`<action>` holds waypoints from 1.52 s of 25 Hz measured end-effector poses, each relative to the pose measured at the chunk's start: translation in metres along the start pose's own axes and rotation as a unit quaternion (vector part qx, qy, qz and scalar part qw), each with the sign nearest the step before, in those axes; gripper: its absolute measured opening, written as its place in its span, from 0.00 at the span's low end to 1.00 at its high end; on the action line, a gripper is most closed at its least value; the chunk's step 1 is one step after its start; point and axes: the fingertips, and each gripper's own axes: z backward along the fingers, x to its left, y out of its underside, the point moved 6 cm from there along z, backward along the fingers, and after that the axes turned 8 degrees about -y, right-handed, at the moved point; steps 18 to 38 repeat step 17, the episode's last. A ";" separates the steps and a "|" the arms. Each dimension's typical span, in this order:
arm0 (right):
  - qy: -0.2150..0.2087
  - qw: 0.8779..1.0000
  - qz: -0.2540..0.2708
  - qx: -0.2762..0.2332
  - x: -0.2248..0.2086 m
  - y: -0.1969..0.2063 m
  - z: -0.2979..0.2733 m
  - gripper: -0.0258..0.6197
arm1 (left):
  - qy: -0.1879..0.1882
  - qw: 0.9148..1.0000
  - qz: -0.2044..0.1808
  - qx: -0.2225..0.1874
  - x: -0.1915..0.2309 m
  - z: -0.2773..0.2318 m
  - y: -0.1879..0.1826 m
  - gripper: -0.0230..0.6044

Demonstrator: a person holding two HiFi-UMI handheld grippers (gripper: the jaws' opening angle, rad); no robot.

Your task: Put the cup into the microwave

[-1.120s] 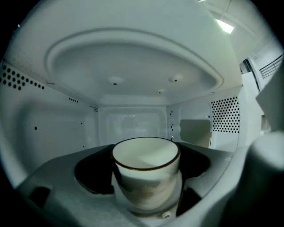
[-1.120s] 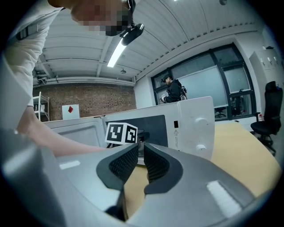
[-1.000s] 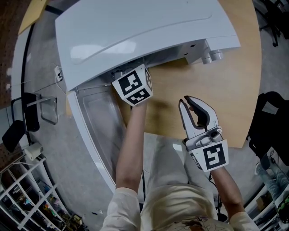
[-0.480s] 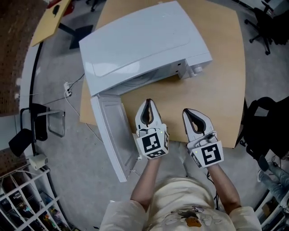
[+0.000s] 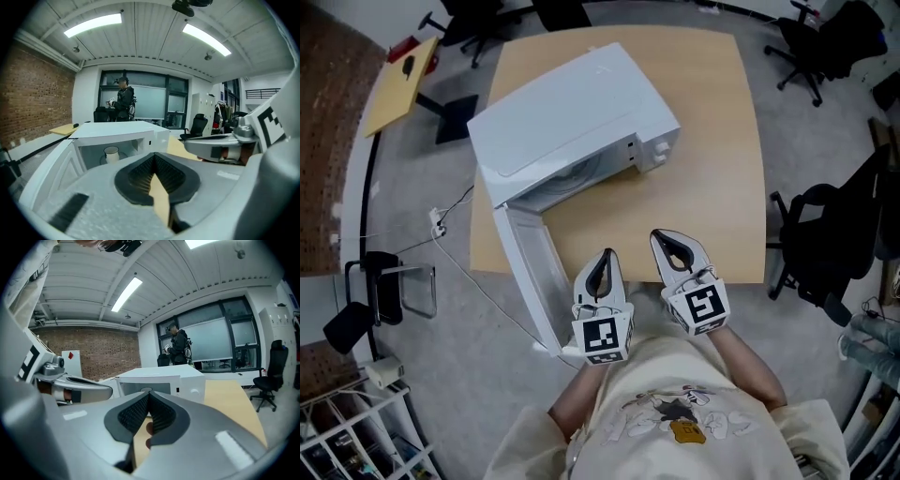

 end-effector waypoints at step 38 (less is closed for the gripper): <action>-0.020 1.000 0.021 -0.005 0.035 -0.005 -0.004 0.05 | 0.045 0.999 -0.009 -0.015 -0.011 0.019 -0.001 0.04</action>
